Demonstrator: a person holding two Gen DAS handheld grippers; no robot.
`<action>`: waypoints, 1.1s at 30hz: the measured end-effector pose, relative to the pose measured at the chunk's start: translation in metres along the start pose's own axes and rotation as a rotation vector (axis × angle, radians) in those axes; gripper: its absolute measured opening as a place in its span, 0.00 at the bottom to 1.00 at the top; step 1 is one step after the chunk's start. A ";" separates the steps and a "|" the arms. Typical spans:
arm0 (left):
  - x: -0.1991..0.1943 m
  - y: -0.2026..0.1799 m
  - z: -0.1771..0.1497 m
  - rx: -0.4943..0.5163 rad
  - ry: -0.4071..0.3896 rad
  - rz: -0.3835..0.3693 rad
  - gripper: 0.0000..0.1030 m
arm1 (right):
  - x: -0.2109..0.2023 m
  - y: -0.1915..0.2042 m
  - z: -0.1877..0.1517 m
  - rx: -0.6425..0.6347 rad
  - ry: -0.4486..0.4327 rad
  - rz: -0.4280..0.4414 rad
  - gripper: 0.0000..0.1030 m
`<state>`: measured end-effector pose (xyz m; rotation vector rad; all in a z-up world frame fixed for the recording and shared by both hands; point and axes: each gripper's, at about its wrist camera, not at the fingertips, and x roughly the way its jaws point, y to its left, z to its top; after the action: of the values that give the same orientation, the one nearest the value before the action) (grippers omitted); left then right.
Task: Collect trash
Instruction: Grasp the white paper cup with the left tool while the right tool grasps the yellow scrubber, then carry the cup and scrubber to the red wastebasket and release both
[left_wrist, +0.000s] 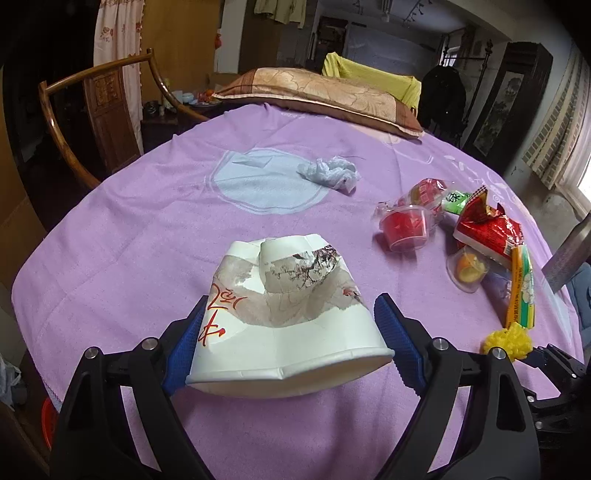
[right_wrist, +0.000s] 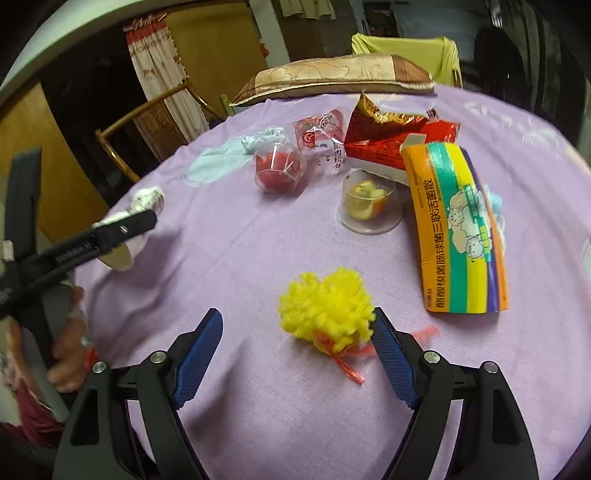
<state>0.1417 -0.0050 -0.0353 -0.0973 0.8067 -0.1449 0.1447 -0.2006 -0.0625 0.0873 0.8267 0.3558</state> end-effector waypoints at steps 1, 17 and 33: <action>-0.001 0.000 0.000 0.001 0.000 -0.002 0.82 | -0.001 0.000 0.000 0.000 -0.010 -0.019 0.78; -0.057 0.048 -0.021 -0.088 -0.038 0.075 0.82 | -0.013 0.036 0.013 -0.082 -0.152 0.067 0.31; -0.131 0.234 -0.134 -0.451 0.040 0.330 0.84 | -0.004 0.170 0.007 -0.289 -0.072 0.254 0.33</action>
<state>-0.0232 0.2433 -0.0673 -0.3847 0.8737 0.3507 0.1005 -0.0426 -0.0184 -0.0653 0.6870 0.7040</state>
